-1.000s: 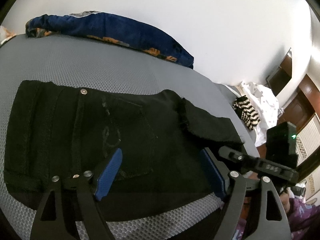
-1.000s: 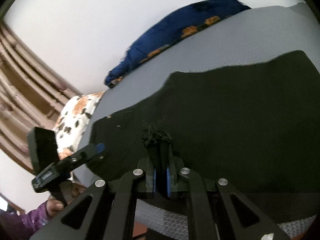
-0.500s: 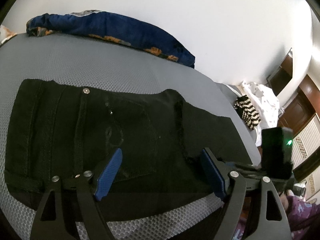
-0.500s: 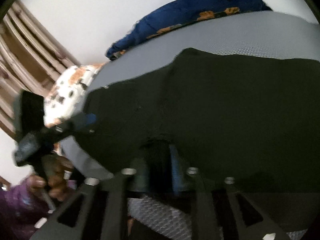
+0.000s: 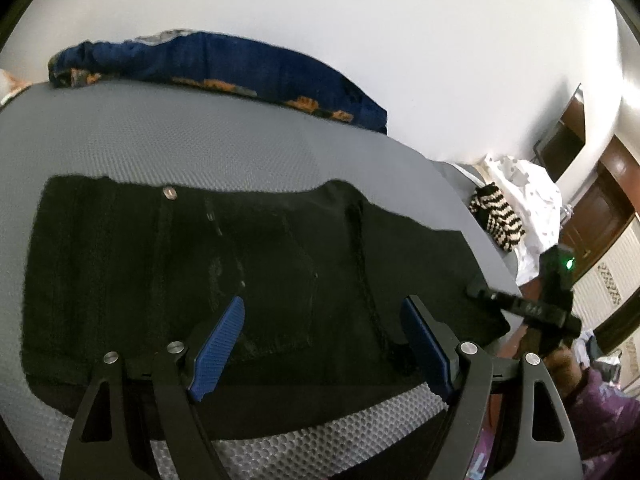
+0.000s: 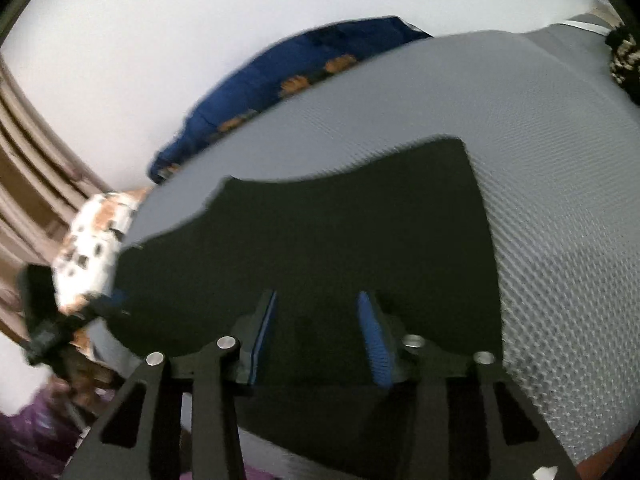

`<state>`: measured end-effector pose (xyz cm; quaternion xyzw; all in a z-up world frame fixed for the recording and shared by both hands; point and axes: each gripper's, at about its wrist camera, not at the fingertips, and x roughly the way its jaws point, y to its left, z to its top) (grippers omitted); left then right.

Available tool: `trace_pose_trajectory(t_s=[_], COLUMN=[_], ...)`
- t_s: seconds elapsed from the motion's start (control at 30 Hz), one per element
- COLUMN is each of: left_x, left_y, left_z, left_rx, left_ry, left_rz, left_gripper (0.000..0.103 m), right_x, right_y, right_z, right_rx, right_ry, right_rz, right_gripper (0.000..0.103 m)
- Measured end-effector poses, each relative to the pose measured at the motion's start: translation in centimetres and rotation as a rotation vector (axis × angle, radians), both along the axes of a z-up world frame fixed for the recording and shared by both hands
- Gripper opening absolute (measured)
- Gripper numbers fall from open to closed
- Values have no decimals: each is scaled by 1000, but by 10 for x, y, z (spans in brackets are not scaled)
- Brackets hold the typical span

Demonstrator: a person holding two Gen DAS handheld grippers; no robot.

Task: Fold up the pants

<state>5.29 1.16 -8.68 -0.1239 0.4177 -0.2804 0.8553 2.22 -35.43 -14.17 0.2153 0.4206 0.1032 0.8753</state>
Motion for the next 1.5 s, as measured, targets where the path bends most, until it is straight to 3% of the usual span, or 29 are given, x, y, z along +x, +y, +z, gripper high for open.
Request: trace_pose_trajectory(t_s=[0.13, 0.2, 0.37, 0.47, 0.53, 0.57, 0.6, 0.73, 0.8, 0.93, 1.03, 1.13, 1.23, 1.37, 1.43, 1.5], left_x=[1, -1, -3, -6, -11, -12, -12, -9, -6, 9, 24, 39, 62, 92, 94, 100], left_y=[11, 16, 22, 28, 36, 41, 45, 69, 83, 117, 137, 152, 158, 151, 154, 149], left_z=[5, 6, 9, 14, 18, 20, 21, 22, 24, 22, 15, 7, -11, -48, -48, -52], left_rx=[-16, -32, -18, -4, 9, 16, 19, 54, 85, 76, 52, 52, 6, 73, 6, -32], left_ry=[19, 30, 29, 26, 14, 11, 13, 38, 37, 55, 91, 90, 150, 248, 182, 206], left_rz=[29, 39, 45, 52, 63, 71, 78, 109, 134, 184, 184, 180, 81, -14, -42, -108], left_gripper=[81, 81, 81, 81, 81, 81, 81, 81, 81, 81, 81, 81, 81, 80, 91, 94], right_x=[0, -3, -3, -5, -8, -10, -12, -5, -7, -4, 5, 15, 19, 24, 25, 23], right_y=[10, 13, 75, 113, 139, 151, 152, 142, 133, 130, 143, 161, 175, 181, 180, 174], right_z=[7, 22, 41, 28, 10, -4, -2, 9, 26, 54, 63, 60, 54, 45, 45, 45], right_rx=[-70, -11, -10, -52, -109, -186, -192, -146, -90, 91, 210, 266, 274, 290, 296, 304], right_ry=[-3, -57, -132, -121, -68, -22, -48, -1, -46, -106, -98, -56, -18, 28, 34, 36], right_rz=[22, 29, 191, 295, 366, 400, 403, 422, 375, 321, 317, 331, 341, 339, 328, 307], right_gripper=[40, 40, 39, 23, 21, 22, 22, 22, 26, 44, 58, 59, 60, 60, 60, 62])
